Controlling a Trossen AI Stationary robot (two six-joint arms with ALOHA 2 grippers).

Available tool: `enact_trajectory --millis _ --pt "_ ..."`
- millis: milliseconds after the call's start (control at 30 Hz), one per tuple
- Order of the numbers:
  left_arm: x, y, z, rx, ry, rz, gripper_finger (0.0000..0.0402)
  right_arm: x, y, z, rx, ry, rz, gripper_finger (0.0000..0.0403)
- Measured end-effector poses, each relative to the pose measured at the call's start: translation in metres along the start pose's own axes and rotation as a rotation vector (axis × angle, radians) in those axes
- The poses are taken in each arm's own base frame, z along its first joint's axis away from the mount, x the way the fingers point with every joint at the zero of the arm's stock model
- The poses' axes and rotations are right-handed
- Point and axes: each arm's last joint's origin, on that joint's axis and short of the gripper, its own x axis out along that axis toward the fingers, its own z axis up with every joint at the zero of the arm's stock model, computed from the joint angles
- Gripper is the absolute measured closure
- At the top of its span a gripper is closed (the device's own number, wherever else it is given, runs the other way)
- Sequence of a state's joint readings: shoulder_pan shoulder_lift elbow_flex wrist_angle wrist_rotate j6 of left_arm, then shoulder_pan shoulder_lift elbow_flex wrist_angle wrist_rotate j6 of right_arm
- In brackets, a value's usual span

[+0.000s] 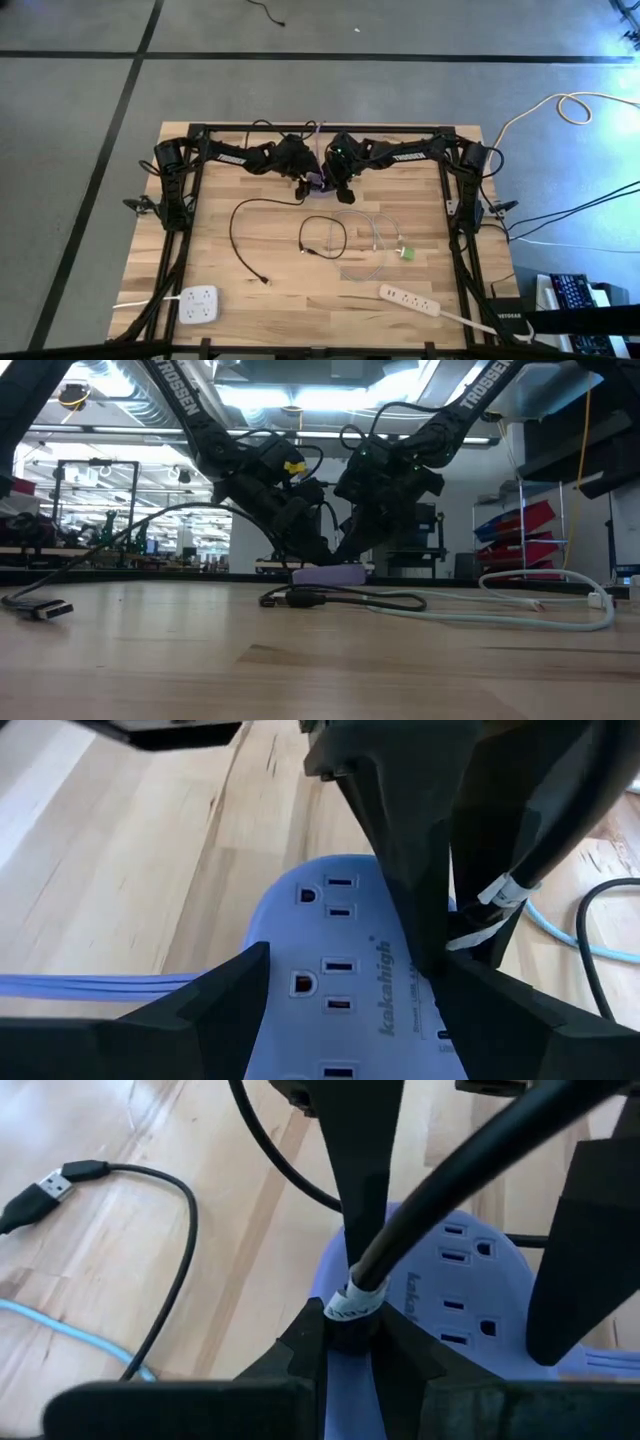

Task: Insert USB
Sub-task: Remove the black usb cable from the purple outlet extension

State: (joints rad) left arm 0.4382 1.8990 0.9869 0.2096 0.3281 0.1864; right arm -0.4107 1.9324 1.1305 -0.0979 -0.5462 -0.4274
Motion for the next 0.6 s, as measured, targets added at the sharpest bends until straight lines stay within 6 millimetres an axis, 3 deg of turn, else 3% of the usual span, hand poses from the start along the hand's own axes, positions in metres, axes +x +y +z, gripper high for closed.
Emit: enact_trajectory --millis 600 --pt "0.020 -0.001 -0.020 -0.032 0.076 -0.002 0.0143 0.000 0.000 -0.004 0.051 0.062 -0.055 0.0369"
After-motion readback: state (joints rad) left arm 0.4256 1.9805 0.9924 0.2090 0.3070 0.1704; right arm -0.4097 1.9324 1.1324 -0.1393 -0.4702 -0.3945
